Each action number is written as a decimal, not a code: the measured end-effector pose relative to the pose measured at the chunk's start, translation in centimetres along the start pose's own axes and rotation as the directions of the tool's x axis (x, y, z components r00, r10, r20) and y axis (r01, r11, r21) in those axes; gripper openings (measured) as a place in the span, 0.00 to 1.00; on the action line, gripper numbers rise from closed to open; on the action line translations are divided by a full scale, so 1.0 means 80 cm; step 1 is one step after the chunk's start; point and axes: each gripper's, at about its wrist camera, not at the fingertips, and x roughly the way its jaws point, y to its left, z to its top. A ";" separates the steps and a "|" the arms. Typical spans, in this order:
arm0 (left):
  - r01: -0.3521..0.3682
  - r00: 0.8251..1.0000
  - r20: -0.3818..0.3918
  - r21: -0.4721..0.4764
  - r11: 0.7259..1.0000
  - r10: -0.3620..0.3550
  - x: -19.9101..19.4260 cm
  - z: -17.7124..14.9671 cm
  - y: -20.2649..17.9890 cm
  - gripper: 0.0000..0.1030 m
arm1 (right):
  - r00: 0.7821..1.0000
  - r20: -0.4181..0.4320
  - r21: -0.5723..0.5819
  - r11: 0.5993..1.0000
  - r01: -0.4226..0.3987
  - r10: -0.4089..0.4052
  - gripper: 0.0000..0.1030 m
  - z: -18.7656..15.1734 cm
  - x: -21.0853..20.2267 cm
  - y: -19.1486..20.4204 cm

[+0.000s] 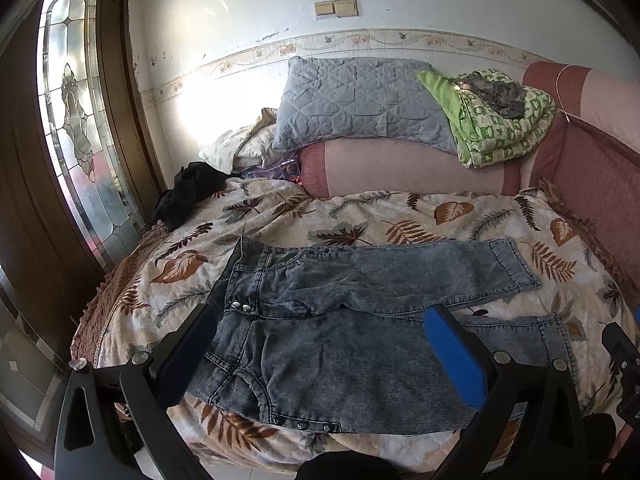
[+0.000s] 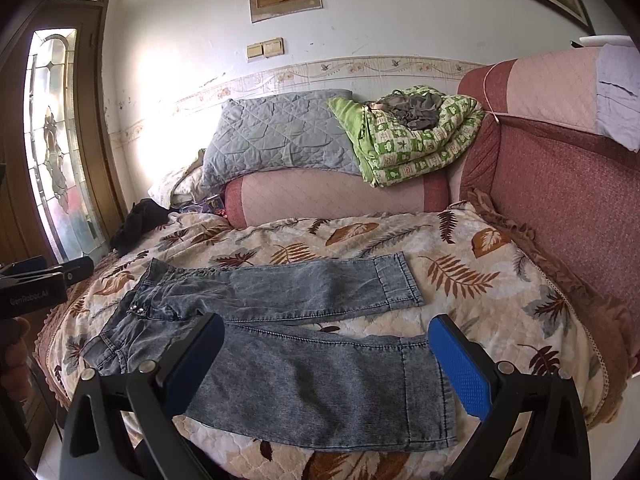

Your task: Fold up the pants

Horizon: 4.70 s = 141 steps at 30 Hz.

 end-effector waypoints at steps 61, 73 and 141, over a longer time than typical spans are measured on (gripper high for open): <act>-0.042 0.892 -0.451 -0.008 0.999 0.034 0.530 0.080 0.198 0.18 | 0.913 -0.406 0.232 0.970 0.072 0.029 0.87 0.091 0.428 -0.200; 0.054 0.931 -0.364 0.111 0.992 -0.010 0.495 0.095 0.173 0.17 | 0.882 -0.452 0.295 0.956 0.009 0.132 0.73 0.104 0.499 -0.212; 0.065 0.958 -0.279 -0.004 0.998 -0.063 0.199 -0.094 0.203 0.21 | 0.848 -0.516 -0.061 0.993 0.102 -0.119 0.10 -0.041 0.236 -0.169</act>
